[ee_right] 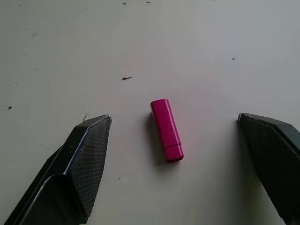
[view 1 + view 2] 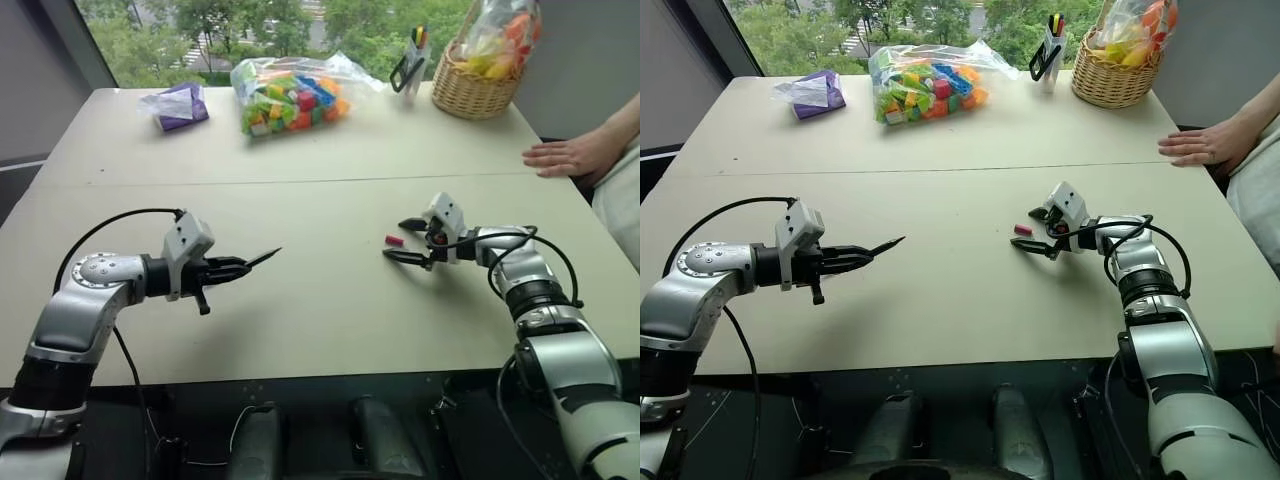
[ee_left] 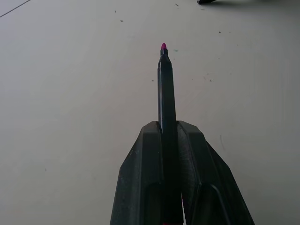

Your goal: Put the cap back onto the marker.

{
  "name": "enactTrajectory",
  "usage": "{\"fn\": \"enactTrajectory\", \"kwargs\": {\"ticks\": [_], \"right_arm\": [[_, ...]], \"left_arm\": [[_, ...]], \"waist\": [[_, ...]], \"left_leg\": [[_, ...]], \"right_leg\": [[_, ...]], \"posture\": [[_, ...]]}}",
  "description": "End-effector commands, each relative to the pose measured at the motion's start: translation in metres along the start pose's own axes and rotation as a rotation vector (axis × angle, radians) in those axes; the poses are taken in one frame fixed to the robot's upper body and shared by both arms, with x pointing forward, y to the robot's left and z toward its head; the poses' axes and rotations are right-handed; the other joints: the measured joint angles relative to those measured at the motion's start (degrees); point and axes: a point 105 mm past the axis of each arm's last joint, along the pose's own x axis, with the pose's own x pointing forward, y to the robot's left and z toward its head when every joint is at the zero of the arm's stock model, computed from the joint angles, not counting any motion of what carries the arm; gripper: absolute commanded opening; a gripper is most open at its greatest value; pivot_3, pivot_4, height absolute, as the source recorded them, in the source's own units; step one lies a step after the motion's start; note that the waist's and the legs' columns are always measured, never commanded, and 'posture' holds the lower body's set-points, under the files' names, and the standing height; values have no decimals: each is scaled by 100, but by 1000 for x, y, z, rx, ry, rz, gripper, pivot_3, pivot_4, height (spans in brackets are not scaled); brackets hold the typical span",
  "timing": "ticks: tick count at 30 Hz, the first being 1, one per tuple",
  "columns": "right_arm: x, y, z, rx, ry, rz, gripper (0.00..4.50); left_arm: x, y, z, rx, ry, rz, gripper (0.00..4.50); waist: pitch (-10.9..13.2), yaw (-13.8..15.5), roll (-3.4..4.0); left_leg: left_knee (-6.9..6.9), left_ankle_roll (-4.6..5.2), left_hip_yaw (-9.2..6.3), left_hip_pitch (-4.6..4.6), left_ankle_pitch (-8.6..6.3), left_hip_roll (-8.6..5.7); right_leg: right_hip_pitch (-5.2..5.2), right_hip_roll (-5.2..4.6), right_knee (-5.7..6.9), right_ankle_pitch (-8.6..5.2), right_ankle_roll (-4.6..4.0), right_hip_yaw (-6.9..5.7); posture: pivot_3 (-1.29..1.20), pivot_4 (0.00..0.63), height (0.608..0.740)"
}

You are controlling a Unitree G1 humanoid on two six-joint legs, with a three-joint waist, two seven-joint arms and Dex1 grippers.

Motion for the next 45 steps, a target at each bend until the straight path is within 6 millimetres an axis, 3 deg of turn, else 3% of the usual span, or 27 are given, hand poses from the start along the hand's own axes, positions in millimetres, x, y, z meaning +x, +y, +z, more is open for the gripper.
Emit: {"fn": "enactTrajectory", "kwargs": {"ticks": [1,3,9,26,29,33,45], "right_arm": [[-10,1,-17,24,50,-1,3937],[-11,1,-18,25,53,0,3149],[-7,5,-21,27,52,3,16],[-4,14,-9,32,9,24,16],[-3,16,-6,44,-9,14,819],[0,17,-1,85,-44,-22,2761],[18,5,2,226,-69,-205,2761]], "left_arm": [[-5,0,11,57,-26,13,0],[-5,0,11,58,-26,12,0],[-2,0,13,63,-28,5,0],[1,2,14,68,-34,3,0],[2,2,15,69,-36,3,0],[2,2,15,68,-39,2,0],[4,0,15,68,-41,-6,0]], "waist": [[0,0,0],[0,-1,0],[0,-20,0],[-1,-33,-1],[-1,-37,-1],[-1,-60,-1],[-1,-159,-1]], "left_leg": [[0,0,0,1,0,0],[0,0,0,1,0,0],[-1,0,0,5,0,0],[-3,0,1,13,0,2],[-4,0,1,13,0,2],[-3,0,2,18,0,2],[-3,0,1,39,0,3]], "right_leg": [[1,0,0,0,0,0],[1,0,0,0,0,0],[2,2,0,0,0,0],[7,3,2,0,0,0],[7,3,2,0,0,0],[11,3,2,0,-1,1],[32,4,3,0,-1,3]], "posture": [[0,150,740],[0,150,740],[0,150,740],[0,150,740],[0,150,740],[0,150,740],[0,150,740]]}}
